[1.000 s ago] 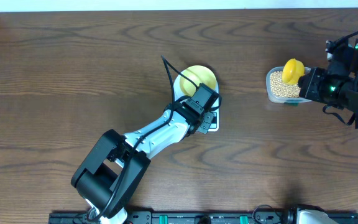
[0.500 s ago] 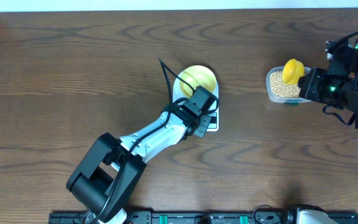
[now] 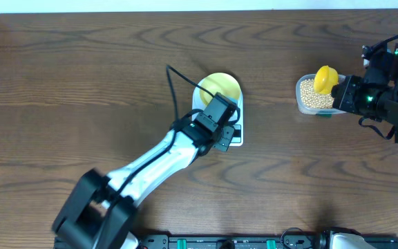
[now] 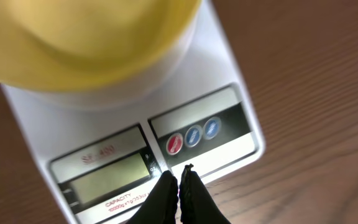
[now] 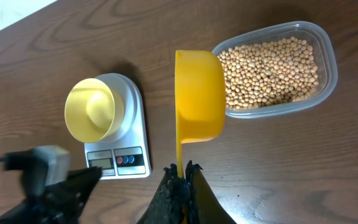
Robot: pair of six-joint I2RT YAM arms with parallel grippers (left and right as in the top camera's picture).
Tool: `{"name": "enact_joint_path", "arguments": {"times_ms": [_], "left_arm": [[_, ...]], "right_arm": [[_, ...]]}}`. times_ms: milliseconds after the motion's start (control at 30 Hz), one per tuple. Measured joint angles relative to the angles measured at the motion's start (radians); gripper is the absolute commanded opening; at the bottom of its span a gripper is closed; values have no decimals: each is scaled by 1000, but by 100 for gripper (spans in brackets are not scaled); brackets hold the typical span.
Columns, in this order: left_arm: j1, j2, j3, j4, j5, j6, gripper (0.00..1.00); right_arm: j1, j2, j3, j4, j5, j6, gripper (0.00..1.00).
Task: Scoop item into bowl and weigh 50g on scale
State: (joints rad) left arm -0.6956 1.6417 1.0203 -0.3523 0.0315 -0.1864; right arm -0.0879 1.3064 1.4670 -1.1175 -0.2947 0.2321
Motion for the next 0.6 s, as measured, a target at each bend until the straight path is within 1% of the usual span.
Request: {"name": "enact_joint_path", "arguments": {"times_ms": [100,167,500,600], "left_arm": [[0,-44,0,2,0,0,7],[0,-43,0,2,0,0,7],[0,107,0,1,0,0,7],[0,124,0,8,1,0,8]], "right_arm": [[0,0,0,0,0,0,1],[0,0,0,0,0,-2,1],[0,0,0,0,0,-3,1],[0,0,0,0,3,-3,1]]}}
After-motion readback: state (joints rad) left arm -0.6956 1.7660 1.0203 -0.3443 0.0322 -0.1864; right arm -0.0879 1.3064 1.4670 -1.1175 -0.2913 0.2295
